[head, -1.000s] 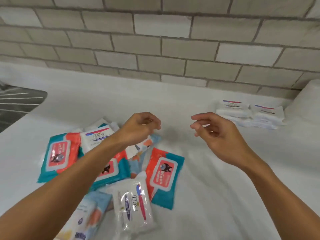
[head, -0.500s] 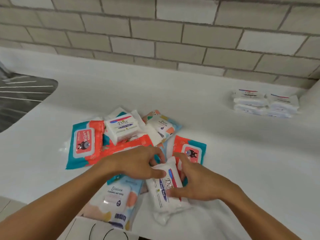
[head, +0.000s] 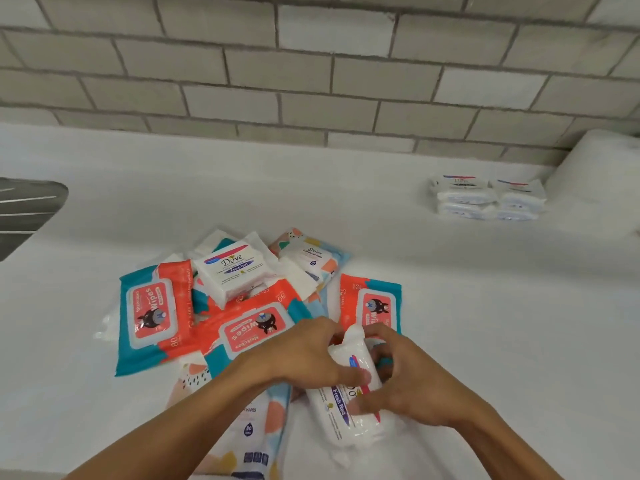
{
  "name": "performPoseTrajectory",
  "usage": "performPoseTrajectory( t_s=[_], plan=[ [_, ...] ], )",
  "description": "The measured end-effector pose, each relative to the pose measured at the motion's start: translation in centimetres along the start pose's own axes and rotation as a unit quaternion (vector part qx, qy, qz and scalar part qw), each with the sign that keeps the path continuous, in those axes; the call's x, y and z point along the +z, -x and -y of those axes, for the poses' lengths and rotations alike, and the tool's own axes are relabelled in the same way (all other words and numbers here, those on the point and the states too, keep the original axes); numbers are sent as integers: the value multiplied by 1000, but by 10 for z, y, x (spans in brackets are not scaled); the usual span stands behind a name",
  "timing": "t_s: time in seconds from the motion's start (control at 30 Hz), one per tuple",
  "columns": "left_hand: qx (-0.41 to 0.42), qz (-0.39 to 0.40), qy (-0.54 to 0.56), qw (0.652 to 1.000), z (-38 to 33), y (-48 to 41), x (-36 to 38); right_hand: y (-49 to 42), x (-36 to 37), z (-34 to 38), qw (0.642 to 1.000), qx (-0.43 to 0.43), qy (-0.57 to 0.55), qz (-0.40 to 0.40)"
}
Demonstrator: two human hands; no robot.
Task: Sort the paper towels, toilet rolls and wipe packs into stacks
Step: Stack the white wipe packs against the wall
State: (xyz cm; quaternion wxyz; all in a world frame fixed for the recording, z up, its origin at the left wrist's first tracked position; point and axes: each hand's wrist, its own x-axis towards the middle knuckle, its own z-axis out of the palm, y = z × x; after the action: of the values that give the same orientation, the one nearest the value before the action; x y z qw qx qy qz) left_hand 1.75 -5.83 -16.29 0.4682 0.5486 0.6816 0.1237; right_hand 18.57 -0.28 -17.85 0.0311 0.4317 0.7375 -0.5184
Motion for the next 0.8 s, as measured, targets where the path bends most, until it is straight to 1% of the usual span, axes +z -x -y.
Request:
performPoseTrajectory(
  t_s=[0.07, 0.13, 0.23, 0.33, 0.4, 0.47, 0.53, 0.57, 0.6, 0.63, 0.7, 0.73, 0.8],
  plan=[
    [6, -6, 30, 1000, 6, 2, -4, 0, -6, 7, 999, -21, -31, -1],
    [3, -30, 66, 997, 12, 8, -13, 0, -13, 17, 998, -39, -59, -5],
    [19, -63, 173, 983, 20, 20, -27, -7, -23, 38, 991, -68, -115, -11],
    [34, -71, 282, 956, 33, 34, -43, -23, -22, 66, 987, -100, -129, -3],
    [18, -104, 333, 937, 47, 42, -56, -38, -16, 85, 985, -116, -130, 17],
    [-8, -147, 378, 914, 62, 50, -66, -55, -12, 102, 981, -129, -133, 63],
    [-17, -192, 420, 887, 79, 58, -75, -78, -8, 113, 971, -121, -177, 104],
    [-25, -211, 439, 873, 87, 61, -78, -91, -5, 117, 968, -112, -200, 101],
    [-32, -229, 455, 860, 96, 65, -82, -106, -2, 121, 969, -110, -208, 79],
    [-39, -248, 470, 846, 105, 66, -85, -121, 1, 124, 974, -111, -192, 39],
    [-40, -290, 508, 810, 119, 66, -90, -149, 10, 128, 985, -111, -125, -51],
    [-34, -313, 525, 791, 123, 65, -92, -159, 15, 130, 988, -107, -84, -78],
    [-24, -353, 549, 757, 125, 61, -94, -179, 24, 131, 993, -91, -2, -78]
  ],
)
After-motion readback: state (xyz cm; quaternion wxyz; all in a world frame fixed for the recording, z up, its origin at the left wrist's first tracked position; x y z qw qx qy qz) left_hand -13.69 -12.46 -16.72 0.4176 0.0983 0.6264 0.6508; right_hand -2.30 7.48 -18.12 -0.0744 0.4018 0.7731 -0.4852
